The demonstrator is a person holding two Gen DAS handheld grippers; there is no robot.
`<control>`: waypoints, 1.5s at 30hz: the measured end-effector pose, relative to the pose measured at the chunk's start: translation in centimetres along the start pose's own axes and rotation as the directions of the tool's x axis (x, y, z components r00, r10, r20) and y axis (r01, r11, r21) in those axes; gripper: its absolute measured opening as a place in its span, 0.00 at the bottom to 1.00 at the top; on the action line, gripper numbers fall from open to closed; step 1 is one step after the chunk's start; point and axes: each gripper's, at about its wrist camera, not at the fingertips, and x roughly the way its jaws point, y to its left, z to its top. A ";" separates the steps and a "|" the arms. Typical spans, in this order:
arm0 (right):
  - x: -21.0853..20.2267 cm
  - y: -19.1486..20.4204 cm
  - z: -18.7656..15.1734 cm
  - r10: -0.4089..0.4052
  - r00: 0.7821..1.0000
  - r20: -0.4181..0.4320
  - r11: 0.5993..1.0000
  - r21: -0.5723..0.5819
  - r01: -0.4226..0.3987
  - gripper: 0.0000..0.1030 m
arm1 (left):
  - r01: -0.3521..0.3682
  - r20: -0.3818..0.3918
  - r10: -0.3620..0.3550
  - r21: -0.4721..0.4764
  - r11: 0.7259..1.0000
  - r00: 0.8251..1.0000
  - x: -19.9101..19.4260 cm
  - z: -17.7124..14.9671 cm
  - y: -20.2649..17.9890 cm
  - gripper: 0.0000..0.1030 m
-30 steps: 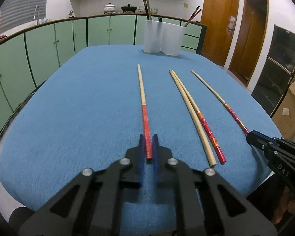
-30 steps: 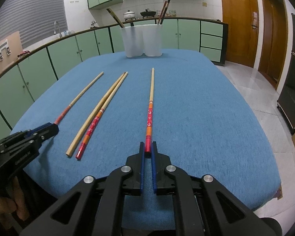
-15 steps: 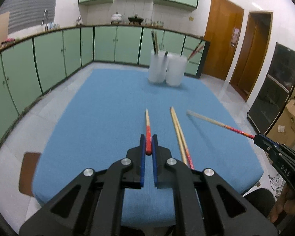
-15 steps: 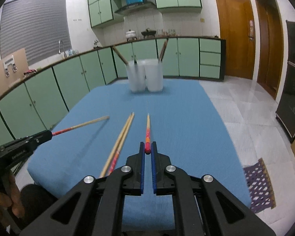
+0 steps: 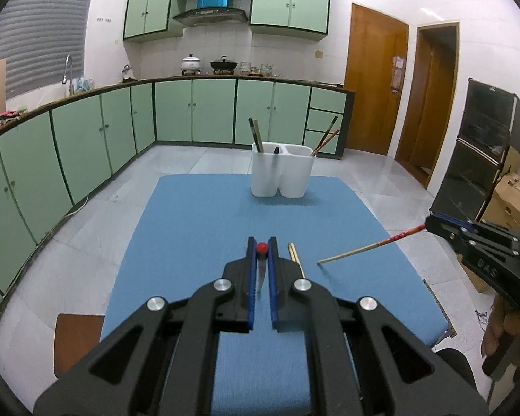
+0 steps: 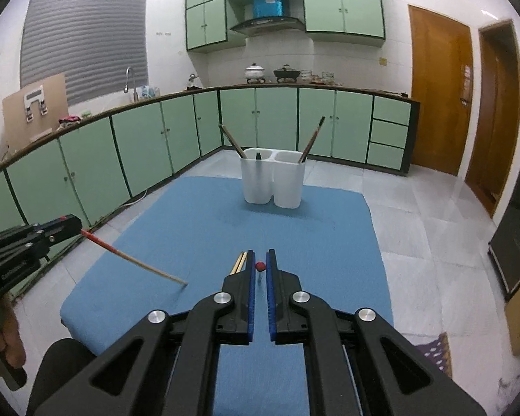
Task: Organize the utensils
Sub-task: 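Lift and carry both chopsticks over the white holder with both tools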
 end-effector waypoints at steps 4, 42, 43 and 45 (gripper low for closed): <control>1.1 0.0 1.4 0.009 1.000 -0.008 1.000 -0.029 -0.009 0.06 | 0.007 0.003 -0.007 0.015 1.000 1.000 0.7 0.9 0.0 0.05; 6.6 -2.1 16.5 0.037 0.992 -0.118 0.991 -0.122 -0.051 0.05 | 0.135 0.021 -0.137 0.080 0.988 0.990 7.5 15.8 0.7 0.05; 6.6 -2.2 17.4 0.037 0.993 -0.111 0.992 -0.116 -0.050 0.05 | 0.130 0.031 -0.133 0.086 0.988 0.991 7.7 16.7 0.5 0.05; 6.7 -2.4 19.0 0.035 0.995 -0.098 0.993 -0.107 -0.045 0.05 | 0.123 0.057 -0.128 0.090 0.988 0.990 8.1 18.7 0.2 0.05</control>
